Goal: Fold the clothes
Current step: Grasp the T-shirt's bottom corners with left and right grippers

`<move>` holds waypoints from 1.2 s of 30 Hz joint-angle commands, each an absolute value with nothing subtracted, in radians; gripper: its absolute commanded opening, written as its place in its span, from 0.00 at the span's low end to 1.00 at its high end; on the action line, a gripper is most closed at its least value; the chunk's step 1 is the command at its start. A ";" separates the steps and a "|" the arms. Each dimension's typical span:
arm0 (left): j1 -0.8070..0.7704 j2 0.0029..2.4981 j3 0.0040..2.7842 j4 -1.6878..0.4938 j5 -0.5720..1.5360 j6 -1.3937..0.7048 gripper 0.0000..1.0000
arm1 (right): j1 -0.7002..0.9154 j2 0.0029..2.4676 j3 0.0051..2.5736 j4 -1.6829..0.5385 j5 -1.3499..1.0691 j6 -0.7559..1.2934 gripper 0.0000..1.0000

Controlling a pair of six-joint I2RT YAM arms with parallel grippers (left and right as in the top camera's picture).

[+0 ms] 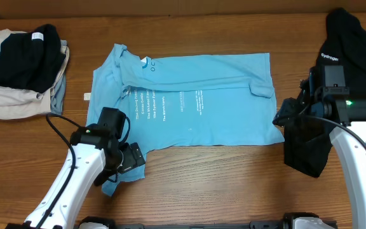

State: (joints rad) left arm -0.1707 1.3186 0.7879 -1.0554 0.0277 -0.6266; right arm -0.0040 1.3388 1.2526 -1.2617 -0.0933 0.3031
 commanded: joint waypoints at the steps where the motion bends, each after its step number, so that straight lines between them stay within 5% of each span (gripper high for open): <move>1: -0.171 1.329 0.722 -0.996 0.068 -0.619 1.00 | -0.001 1.320 1.250 -1.238 -0.099 0.307 0.56; 23: -0.169 1.636 0.680 -0.802 0.073 -0.493 0.86 | -0.001 1.320 1.250 -1.215 -0.099 0.308 0.56; 28: -0.169 1.666 0.696 -0.807 0.091 -0.493 0.25 | -0.001 1.320 1.250 -1.212 -0.099 0.309 0.56; 30: -0.169 1.666 0.712 -0.825 0.091 -0.493 0.09 | -0.001 1.320 1.250 -1.211 -0.099 0.311 0.56; 36: -0.169 1.666 0.825 -0.941 0.089 -0.402 0.04 | -0.001 1.353 1.249 -1.205 -0.100 0.312 0.51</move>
